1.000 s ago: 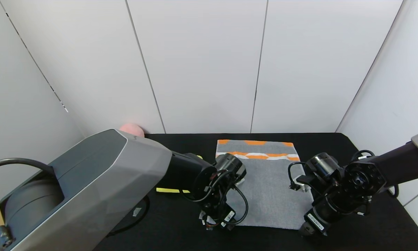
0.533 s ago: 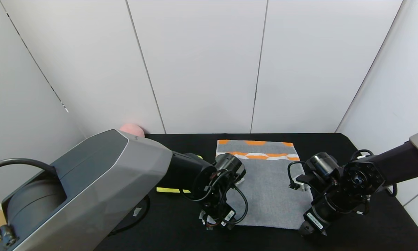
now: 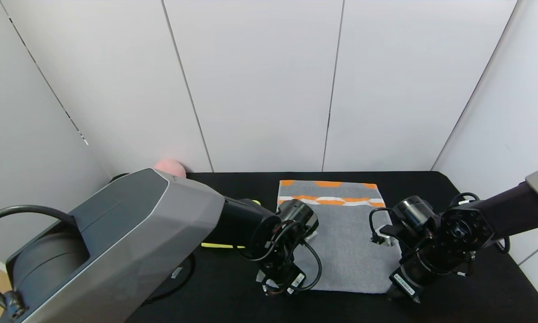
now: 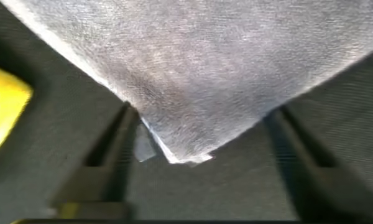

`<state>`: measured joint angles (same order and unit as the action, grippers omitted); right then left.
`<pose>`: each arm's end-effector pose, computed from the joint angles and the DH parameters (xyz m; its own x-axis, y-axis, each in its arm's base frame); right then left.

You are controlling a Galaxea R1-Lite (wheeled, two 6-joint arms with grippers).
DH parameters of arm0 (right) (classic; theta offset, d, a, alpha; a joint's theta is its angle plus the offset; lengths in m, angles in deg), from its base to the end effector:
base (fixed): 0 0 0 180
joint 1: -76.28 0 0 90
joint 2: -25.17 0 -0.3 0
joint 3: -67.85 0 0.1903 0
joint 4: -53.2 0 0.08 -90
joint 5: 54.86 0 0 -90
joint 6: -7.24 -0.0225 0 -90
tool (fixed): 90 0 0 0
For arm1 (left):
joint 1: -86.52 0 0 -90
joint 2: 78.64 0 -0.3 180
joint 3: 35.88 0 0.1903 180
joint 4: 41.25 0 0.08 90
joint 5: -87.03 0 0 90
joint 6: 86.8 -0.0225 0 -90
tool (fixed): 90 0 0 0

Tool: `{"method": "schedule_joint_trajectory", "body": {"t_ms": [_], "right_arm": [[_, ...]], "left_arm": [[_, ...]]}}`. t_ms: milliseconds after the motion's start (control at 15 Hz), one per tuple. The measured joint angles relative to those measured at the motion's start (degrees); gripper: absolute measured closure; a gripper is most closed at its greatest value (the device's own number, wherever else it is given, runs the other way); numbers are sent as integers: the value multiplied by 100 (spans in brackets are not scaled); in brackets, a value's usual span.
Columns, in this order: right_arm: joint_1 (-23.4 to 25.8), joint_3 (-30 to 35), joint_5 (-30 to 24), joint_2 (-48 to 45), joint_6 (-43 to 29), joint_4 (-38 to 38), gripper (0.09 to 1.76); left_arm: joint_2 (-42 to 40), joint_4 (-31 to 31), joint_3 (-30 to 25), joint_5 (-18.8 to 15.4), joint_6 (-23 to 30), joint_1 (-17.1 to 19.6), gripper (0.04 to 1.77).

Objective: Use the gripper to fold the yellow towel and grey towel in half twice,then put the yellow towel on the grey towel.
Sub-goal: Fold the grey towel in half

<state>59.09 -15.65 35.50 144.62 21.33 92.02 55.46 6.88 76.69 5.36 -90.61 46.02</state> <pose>0.3138 0.0969 0.0506 0.2528 0.0716 -0.9649 -0.5095 0.8576 -0.0698 0.3225 -0.2712 0.0497 0.3556 -0.1132 -0.9278 0.6503 0.7429 0.1586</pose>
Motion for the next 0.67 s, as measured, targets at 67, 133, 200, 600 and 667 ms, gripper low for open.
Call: {"method": "schedule_joint_trajectory", "body": {"t_ms": [67, 133, 200, 600, 667], "right_arm": [[2, 0, 5, 2, -2, -2, 83], [-4, -2, 5, 6, 0, -7, 94], [-4, -15, 5, 9, -2, -11, 104], [-11, -59, 9, -11, -6, 0, 171], [-11, -59, 9, -20, -6, 0, 171]], "left_arm": [[2, -2, 0, 6, 4, 9, 66], [0, -2, 0, 20, 41, 18, 78], [-2, 0, 2, 37, 61, 18, 89], [-35, 23, 2, 50, 72, 18, 168], [-46, 26, 5, 44, 72, 11, 168]]}}
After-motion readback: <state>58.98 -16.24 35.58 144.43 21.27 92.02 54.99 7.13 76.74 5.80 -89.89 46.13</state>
